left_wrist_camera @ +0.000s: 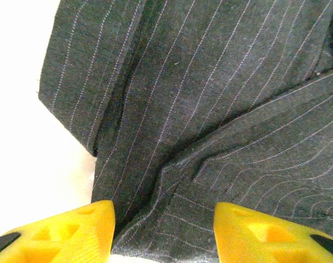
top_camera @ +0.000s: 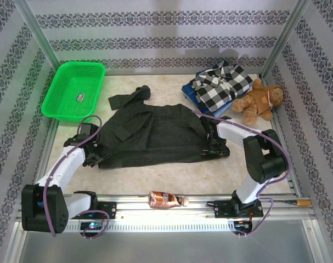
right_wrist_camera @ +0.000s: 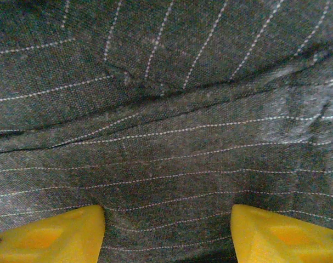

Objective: Fold and stack the long sleeve shirts

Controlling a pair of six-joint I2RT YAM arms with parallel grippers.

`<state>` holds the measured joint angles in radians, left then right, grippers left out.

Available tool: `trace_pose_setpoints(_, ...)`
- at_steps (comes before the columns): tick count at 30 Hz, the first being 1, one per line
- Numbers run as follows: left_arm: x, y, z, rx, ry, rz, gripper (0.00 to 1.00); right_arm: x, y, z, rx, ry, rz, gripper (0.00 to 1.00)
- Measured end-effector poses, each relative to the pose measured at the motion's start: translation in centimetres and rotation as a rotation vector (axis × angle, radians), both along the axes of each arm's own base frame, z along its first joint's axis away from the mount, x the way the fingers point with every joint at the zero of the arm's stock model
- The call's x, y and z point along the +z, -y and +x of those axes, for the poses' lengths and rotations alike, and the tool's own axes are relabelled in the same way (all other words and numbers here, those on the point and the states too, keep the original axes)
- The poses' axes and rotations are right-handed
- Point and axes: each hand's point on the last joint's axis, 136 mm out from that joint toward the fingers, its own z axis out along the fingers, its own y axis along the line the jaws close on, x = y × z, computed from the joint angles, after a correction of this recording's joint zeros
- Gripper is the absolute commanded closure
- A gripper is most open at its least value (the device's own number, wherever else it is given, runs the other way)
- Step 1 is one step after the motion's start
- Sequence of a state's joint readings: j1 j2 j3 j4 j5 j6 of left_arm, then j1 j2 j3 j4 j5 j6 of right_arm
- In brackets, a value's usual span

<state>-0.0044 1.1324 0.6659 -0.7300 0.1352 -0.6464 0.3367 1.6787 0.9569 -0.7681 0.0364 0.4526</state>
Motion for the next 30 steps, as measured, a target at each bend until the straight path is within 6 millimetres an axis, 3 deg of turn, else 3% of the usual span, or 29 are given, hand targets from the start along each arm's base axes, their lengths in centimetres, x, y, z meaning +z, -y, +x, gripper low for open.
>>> trace_pose_setpoints(2, 1.9, 0.5, 0.3, 0.038, 0.042, -0.046, 0.23, 0.5, 0.0, -0.2, 0.008, 0.009, 0.006, 0.21)
trace_pose_setpoints(6, 7.9, 2.2, 4.7, 0.074, 0.209, -0.159, 0.22, 3.7, -1.1, 0.8, 0.060, 0.102, 0.058, 0.11)
trace_pose_setpoints(9, 9.0, 3.6, 7.5, 0.075, 0.232, -0.212, 0.22, 6.7, -2.8, 2.2, 0.138, 0.202, 0.105, 0.07)
trace_pose_setpoints(13, 6.1, 4.5, 9.9, 0.122, 0.159, -0.259, 0.23, 10.6, -5.2, 2.9, 0.252, 0.336, 0.183, 0.02)
trace_pose_setpoints(19, 1.2, 5.0, 11.1, 0.195, 0.024, -0.279, 0.25, 15.1, -7.4, 2.0, 0.360, 0.476, 0.285, 0.02)
trace_pose_setpoints(23, -0.1, 5.0, 11.9, 0.235, 0.008, -0.290, 0.27, 15.9, -7.7, 1.6, 0.372, 0.494, 0.312, 0.02)
trace_pose_setpoints(30, -1.4, 5.2, 13.8, 0.294, 0.019, -0.314, 0.36, 14.9, -7.5, 1.0, 0.373, 0.469, 0.314, 0.02)
